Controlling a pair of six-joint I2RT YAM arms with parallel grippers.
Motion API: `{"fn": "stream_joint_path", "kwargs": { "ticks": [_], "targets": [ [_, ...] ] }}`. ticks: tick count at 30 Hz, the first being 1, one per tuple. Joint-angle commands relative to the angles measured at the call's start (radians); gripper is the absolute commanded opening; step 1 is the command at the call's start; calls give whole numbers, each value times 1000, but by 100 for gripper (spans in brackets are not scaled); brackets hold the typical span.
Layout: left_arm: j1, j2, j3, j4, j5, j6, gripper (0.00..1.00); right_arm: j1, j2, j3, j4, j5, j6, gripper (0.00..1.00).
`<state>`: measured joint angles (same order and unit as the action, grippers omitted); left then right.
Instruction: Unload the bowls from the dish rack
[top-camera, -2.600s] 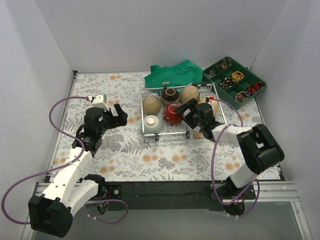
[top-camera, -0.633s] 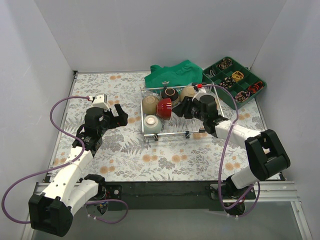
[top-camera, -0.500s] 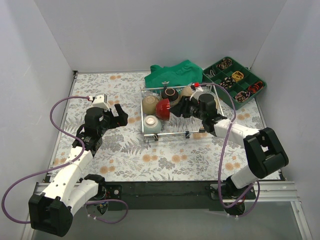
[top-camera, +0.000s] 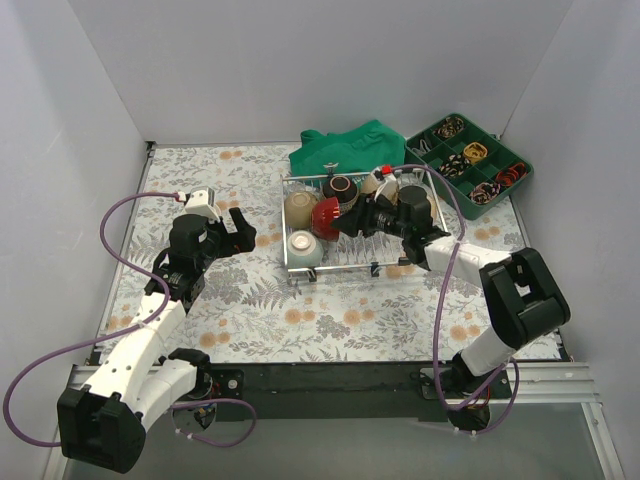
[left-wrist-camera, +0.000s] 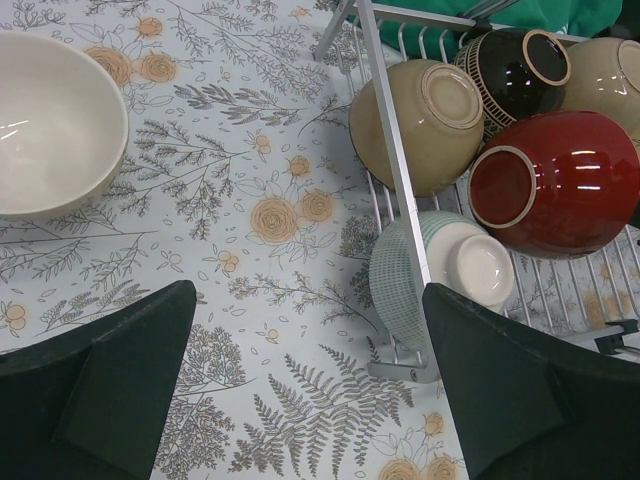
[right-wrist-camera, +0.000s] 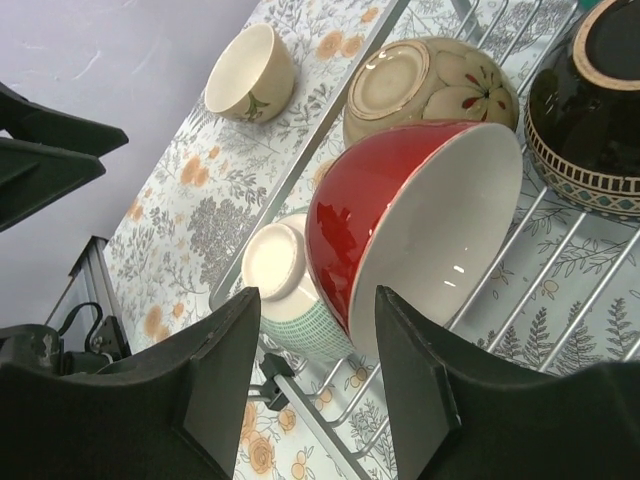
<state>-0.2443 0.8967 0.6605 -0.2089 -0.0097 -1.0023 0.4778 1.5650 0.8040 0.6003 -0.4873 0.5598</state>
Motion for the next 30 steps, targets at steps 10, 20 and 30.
{"fn": "stream_joint_path", "kwargs": {
  "ticks": [10,20,30],
  "targets": [
    [-3,8,-6,5,42,8,98,-2,164,136,93,-146,12,51],
    [-3,10,-7,5,48,8,98,-4,113,141,93,-200,-23,1],
    [-3,10,-6,5,50,8,98,18,-69,213,-385,-94,-418,1]
  ]
}}
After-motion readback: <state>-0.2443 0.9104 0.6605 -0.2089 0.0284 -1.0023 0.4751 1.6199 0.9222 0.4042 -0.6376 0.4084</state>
